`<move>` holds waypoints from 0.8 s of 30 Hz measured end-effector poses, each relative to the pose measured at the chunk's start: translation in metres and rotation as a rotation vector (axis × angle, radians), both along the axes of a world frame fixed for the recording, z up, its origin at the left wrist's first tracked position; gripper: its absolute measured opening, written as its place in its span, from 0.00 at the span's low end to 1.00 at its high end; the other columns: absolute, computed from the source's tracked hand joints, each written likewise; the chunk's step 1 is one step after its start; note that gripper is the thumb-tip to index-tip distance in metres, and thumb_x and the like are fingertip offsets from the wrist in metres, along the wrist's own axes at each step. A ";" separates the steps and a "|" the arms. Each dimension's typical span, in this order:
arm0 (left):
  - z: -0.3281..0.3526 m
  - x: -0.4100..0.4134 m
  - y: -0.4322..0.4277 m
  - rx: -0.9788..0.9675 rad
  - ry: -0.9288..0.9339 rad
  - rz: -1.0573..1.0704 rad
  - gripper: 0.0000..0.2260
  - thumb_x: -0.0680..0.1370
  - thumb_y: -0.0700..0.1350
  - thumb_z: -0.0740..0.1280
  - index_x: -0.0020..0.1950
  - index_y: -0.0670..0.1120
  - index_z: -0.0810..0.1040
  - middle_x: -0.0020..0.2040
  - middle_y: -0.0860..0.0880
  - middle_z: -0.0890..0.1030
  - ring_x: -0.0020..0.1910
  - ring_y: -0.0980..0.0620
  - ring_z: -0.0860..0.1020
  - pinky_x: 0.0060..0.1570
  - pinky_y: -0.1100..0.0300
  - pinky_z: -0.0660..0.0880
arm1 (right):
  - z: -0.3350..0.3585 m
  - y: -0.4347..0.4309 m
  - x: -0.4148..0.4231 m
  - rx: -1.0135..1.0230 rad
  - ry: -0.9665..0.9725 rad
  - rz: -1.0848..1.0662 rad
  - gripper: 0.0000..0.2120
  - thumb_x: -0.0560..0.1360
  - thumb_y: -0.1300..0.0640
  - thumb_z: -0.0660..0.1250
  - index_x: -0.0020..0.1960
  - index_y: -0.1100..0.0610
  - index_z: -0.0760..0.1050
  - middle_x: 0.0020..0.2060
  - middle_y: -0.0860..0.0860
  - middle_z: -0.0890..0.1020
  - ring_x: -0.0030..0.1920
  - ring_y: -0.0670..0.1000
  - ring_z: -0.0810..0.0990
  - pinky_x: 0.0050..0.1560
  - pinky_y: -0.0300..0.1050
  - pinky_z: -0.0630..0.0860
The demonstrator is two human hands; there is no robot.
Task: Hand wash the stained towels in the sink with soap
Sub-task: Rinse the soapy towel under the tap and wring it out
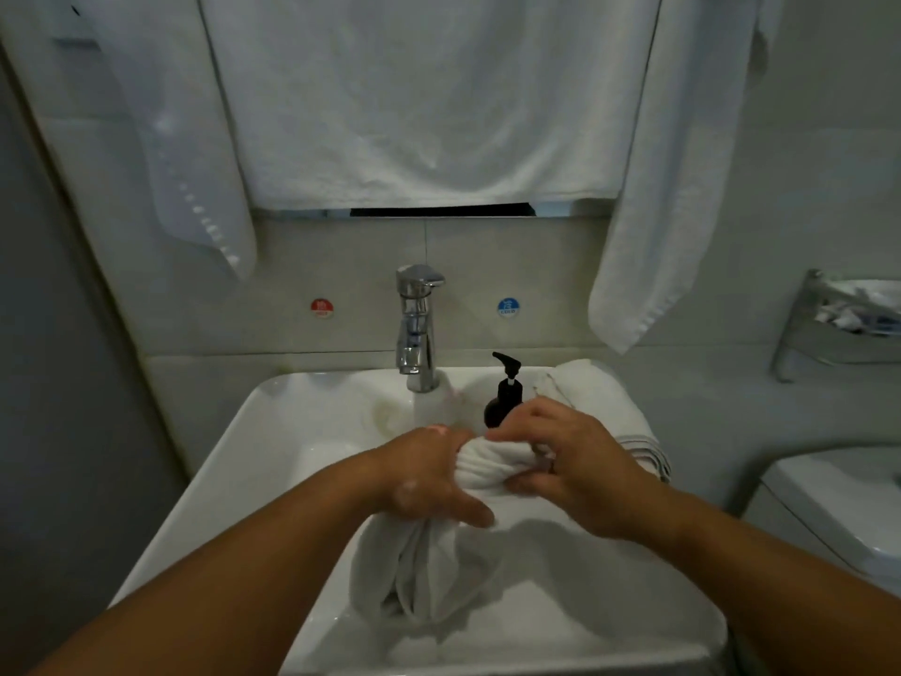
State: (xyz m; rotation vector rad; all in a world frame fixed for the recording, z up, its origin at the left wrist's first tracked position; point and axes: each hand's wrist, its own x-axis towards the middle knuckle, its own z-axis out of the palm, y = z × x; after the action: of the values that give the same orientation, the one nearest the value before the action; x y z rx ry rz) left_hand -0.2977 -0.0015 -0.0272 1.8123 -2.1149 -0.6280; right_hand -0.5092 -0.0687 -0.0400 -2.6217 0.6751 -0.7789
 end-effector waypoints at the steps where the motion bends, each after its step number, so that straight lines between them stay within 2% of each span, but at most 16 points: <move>1: -0.003 0.001 0.001 -0.009 -0.012 0.001 0.23 0.67 0.57 0.79 0.59 0.56 0.79 0.50 0.55 0.83 0.47 0.55 0.81 0.50 0.57 0.80 | -0.001 -0.001 -0.002 0.060 0.009 0.004 0.22 0.69 0.53 0.81 0.61 0.46 0.81 0.54 0.40 0.78 0.54 0.40 0.78 0.54 0.30 0.74; 3: -0.009 0.004 0.002 -0.152 -0.039 0.015 0.18 0.68 0.54 0.77 0.55 0.55 0.80 0.47 0.55 0.83 0.43 0.57 0.81 0.46 0.57 0.80 | 0.008 -0.001 -0.004 0.338 -0.057 0.027 0.23 0.69 0.49 0.81 0.61 0.44 0.80 0.54 0.41 0.81 0.55 0.41 0.81 0.54 0.35 0.78; 6: -0.017 0.008 0.008 -0.408 -0.116 -0.011 0.14 0.73 0.51 0.74 0.55 0.54 0.77 0.48 0.54 0.83 0.43 0.55 0.80 0.44 0.59 0.80 | 0.026 -0.002 -0.001 0.993 -0.281 -0.028 0.24 0.67 0.35 0.75 0.59 0.45 0.80 0.53 0.51 0.83 0.48 0.51 0.84 0.45 0.49 0.82; 7: -0.020 0.007 0.010 -0.475 -0.138 -0.038 0.14 0.74 0.52 0.74 0.57 0.54 0.77 0.49 0.53 0.83 0.44 0.55 0.80 0.45 0.58 0.80 | 0.031 -0.005 0.002 1.123 -0.232 -0.074 0.27 0.67 0.32 0.73 0.59 0.47 0.81 0.53 0.54 0.82 0.46 0.54 0.84 0.44 0.51 0.82; 9: -0.025 0.003 0.011 -0.559 -0.198 -0.090 0.17 0.75 0.52 0.73 0.63 0.54 0.76 0.52 0.52 0.84 0.45 0.53 0.82 0.45 0.57 0.81 | 0.035 -0.010 0.009 1.217 0.024 -0.049 0.29 0.67 0.31 0.74 0.61 0.48 0.81 0.58 0.56 0.82 0.52 0.57 0.84 0.48 0.56 0.82; 11: -0.029 0.001 0.010 -0.574 -0.240 -0.125 0.19 0.75 0.50 0.74 0.65 0.54 0.76 0.52 0.51 0.84 0.44 0.52 0.83 0.44 0.58 0.81 | 0.037 -0.010 0.018 1.276 0.277 0.072 0.25 0.71 0.42 0.76 0.66 0.48 0.78 0.63 0.58 0.81 0.56 0.60 0.83 0.51 0.58 0.82; 12: -0.030 0.001 0.010 -0.566 -0.252 -0.127 0.19 0.75 0.51 0.75 0.64 0.54 0.77 0.53 0.52 0.83 0.44 0.52 0.83 0.45 0.59 0.81 | 0.037 -0.007 0.021 1.282 0.371 0.103 0.23 0.74 0.51 0.76 0.68 0.50 0.76 0.63 0.59 0.81 0.55 0.59 0.84 0.49 0.56 0.82; 14: -0.029 0.004 0.010 -0.527 -0.287 -0.113 0.18 0.75 0.53 0.75 0.62 0.54 0.76 0.54 0.53 0.83 0.46 0.53 0.82 0.47 0.60 0.80 | 0.036 0.000 0.029 1.172 0.485 0.066 0.23 0.73 0.62 0.76 0.66 0.55 0.75 0.58 0.59 0.83 0.47 0.54 0.84 0.41 0.46 0.81; 15: -0.028 0.005 0.010 -0.496 -0.315 -0.105 0.18 0.75 0.54 0.74 0.62 0.54 0.75 0.55 0.52 0.82 0.48 0.52 0.81 0.48 0.60 0.79 | 0.031 0.002 0.032 1.047 0.508 0.032 0.22 0.71 0.62 0.77 0.63 0.55 0.77 0.54 0.57 0.83 0.44 0.52 0.83 0.37 0.43 0.80; 17: -0.026 0.006 0.009 -0.425 -0.384 -0.080 0.21 0.75 0.55 0.74 0.65 0.54 0.73 0.57 0.52 0.81 0.50 0.52 0.80 0.51 0.58 0.79 | 0.023 0.004 0.037 0.718 0.550 -0.038 0.24 0.67 0.57 0.81 0.61 0.51 0.78 0.51 0.53 0.84 0.44 0.49 0.83 0.39 0.42 0.80; 20: -0.025 0.006 0.003 -0.317 -0.430 -0.039 0.24 0.74 0.53 0.75 0.66 0.54 0.71 0.58 0.50 0.82 0.53 0.49 0.80 0.53 0.53 0.79 | 0.018 0.009 0.039 0.332 0.597 -0.133 0.29 0.65 0.48 0.82 0.62 0.47 0.76 0.53 0.47 0.82 0.49 0.50 0.82 0.51 0.45 0.80; 24: -0.017 -0.001 -0.003 -0.176 -0.392 0.001 0.23 0.73 0.51 0.74 0.67 0.51 0.74 0.58 0.48 0.81 0.54 0.48 0.79 0.55 0.54 0.79 | 0.015 0.011 0.035 -0.051 0.589 -0.174 0.25 0.70 0.46 0.76 0.64 0.46 0.72 0.55 0.48 0.81 0.52 0.52 0.81 0.49 0.44 0.74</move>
State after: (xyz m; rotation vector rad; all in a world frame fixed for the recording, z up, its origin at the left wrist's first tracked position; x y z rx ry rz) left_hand -0.2988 -0.0049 -0.0442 1.9592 -2.3198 -0.0798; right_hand -0.4744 -0.0580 -0.0254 -2.8759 1.0547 -0.0421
